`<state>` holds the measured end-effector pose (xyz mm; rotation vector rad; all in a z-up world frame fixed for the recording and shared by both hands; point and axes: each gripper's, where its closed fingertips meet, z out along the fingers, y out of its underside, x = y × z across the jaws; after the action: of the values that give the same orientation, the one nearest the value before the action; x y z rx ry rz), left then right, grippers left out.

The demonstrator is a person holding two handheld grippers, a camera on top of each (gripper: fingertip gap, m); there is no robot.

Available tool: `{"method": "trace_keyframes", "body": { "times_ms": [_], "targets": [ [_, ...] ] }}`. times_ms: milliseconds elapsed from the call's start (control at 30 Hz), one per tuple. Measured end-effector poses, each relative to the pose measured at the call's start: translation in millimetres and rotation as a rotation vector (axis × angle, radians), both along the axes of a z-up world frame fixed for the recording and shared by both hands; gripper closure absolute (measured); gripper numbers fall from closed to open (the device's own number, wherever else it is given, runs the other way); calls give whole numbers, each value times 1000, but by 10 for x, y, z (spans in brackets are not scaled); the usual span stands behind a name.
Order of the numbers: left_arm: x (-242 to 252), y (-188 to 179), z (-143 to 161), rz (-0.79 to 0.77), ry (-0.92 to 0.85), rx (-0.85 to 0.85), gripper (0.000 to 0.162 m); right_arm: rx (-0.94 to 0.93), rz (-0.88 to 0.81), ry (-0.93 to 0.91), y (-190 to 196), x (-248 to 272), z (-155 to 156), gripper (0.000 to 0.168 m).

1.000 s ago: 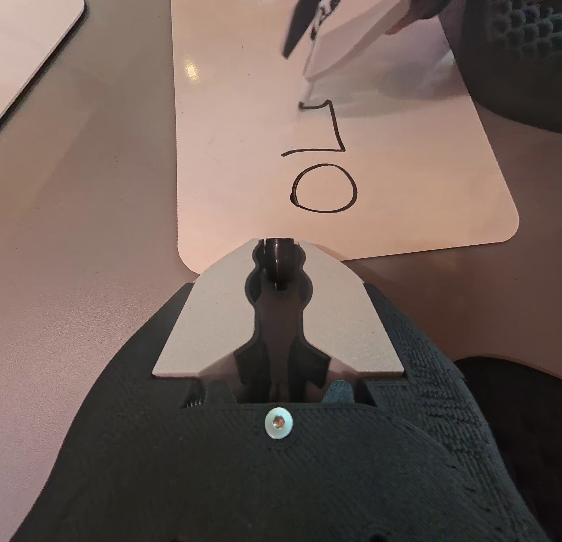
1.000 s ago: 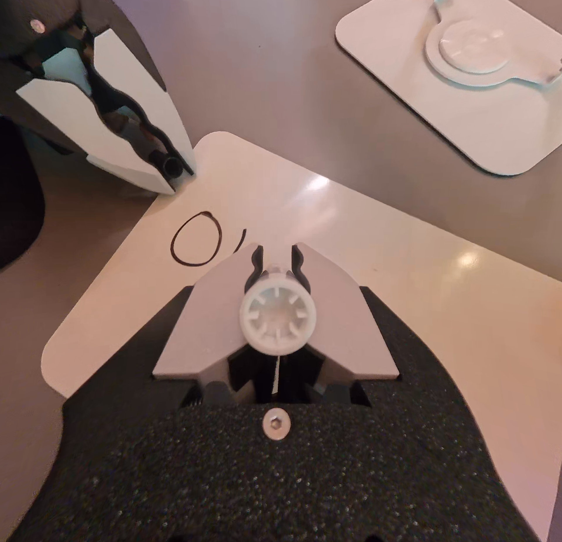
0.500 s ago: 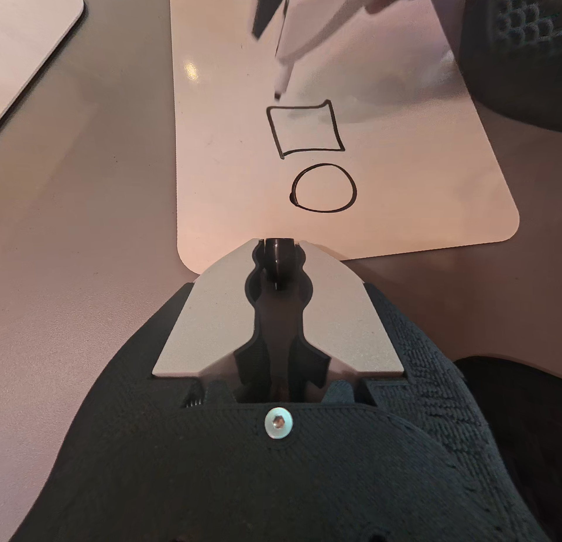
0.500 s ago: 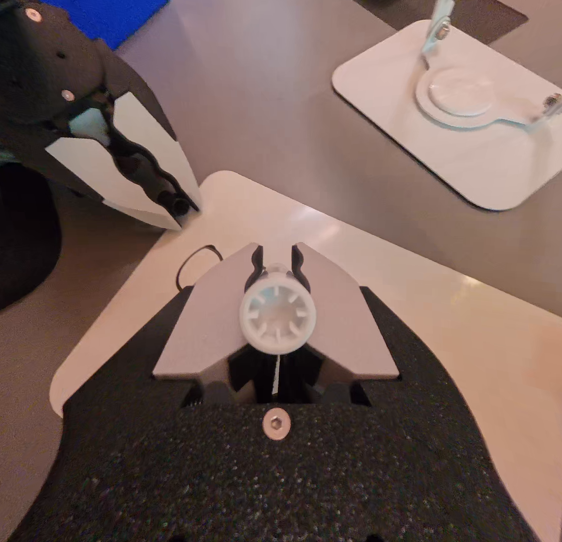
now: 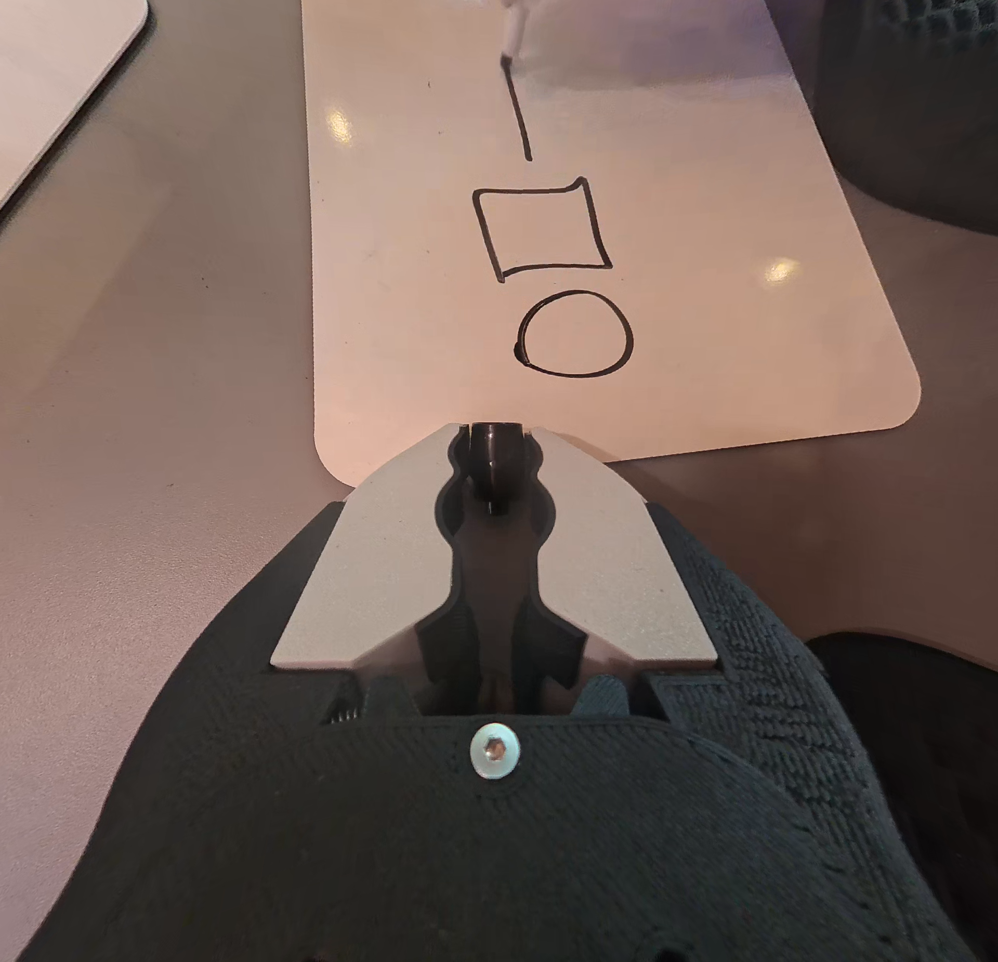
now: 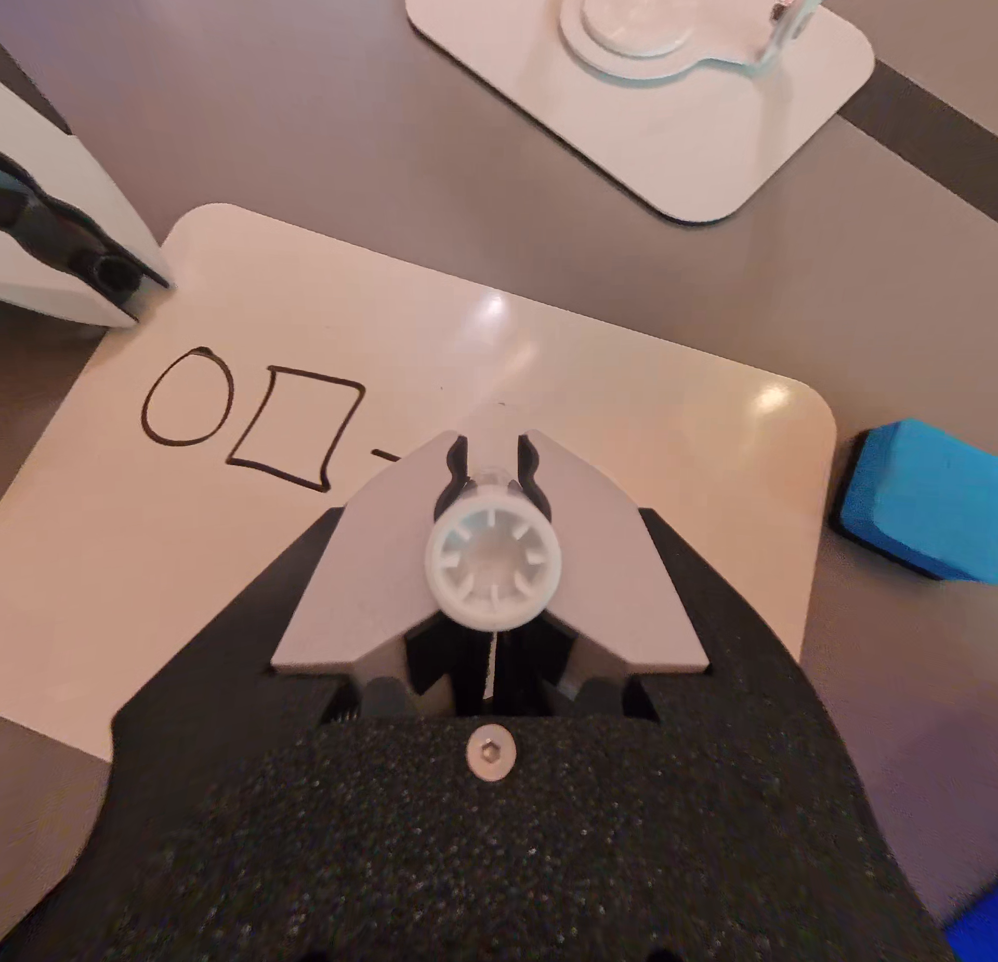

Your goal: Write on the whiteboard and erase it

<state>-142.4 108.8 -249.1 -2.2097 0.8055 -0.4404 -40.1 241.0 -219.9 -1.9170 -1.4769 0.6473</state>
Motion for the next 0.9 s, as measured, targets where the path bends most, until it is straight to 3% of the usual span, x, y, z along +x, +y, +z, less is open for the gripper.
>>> {"method": "trace_keyframes", "body": {
  "times_ms": [267,433,667,900],
  "targets": [
    [1,0,0,-1,0,2,142,1,59,-1,-152,-202,1,150],
    [2,-1,0,-2,1,2,142,6,-6,-8,14,-9,-4,150],
    [6,-2,0,-4,0,2,142,-8,3,-40,-171,112,5,150],
    [8,-2,-2,-4,2,3,142,24,-71,21,378,-38,83,150]
  ]
}}
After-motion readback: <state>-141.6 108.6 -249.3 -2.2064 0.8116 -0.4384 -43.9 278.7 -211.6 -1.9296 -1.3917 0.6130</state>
